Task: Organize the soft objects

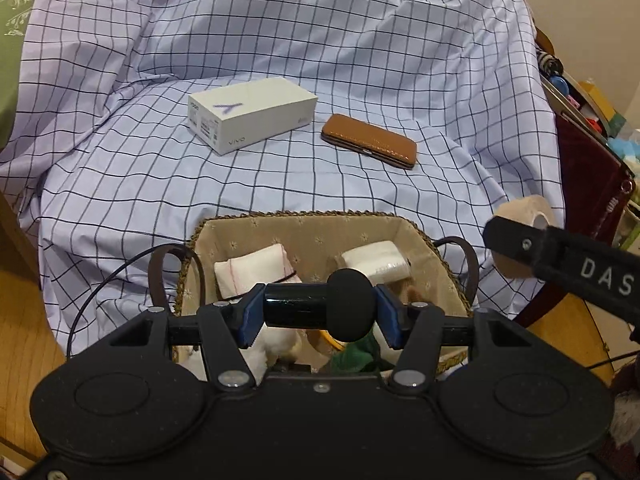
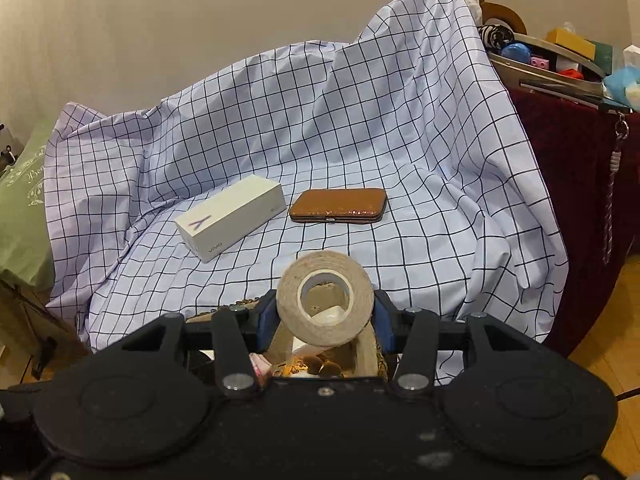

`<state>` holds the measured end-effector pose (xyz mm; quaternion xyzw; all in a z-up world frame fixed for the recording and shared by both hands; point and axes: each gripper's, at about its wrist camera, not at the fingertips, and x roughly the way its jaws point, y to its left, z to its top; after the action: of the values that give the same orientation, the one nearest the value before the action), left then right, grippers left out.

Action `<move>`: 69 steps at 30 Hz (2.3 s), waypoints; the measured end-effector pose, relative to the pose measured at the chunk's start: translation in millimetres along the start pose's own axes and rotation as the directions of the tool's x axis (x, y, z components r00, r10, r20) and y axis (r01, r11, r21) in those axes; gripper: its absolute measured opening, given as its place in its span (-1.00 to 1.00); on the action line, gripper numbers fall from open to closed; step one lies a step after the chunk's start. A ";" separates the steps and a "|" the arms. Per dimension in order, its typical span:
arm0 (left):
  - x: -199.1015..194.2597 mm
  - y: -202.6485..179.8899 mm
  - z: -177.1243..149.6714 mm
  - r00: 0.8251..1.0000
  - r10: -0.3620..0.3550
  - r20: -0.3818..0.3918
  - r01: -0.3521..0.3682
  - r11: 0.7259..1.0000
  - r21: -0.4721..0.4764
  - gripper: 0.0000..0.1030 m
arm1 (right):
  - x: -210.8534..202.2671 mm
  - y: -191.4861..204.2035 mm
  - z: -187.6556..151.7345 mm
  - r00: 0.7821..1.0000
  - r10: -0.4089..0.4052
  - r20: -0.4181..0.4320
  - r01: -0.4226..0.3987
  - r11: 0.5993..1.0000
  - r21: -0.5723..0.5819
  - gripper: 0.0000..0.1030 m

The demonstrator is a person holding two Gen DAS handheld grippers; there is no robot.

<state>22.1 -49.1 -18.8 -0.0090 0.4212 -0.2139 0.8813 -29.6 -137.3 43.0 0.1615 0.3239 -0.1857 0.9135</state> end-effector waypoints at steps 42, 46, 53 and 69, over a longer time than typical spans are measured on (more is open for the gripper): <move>-17.9 37.5 0.8 0.955 0.290 0.066 -0.274 0.944 -0.182 0.80 | 34.7 31.2 -19.4 0.986 0.061 -0.156 -0.084 0.985 -0.152 -0.06; -18.6 37.7 1.2 0.949 0.309 0.061 -0.294 0.939 -0.177 0.92 | 35.2 30.6 -19.0 0.986 0.064 -0.156 -0.087 0.985 -0.147 -0.02; -17.1 36.3 1.6 0.953 0.302 0.042 -0.292 0.944 -0.151 0.92 | 32.6 25.6 -18.5 0.988 0.045 -0.148 -0.065 0.989 -0.134 0.05; -13.7 23.2 -2.2 0.955 0.296 0.024 -0.293 0.954 -0.067 0.92 | 28.2 17.8 -20.6 0.989 -0.053 -0.141 0.030 0.987 -0.159 0.14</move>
<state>21.5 -22.4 -14.6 0.0228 0.4093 -0.0668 0.9096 -12.3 -119.8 12.5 0.0957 0.4061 -0.1666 0.8934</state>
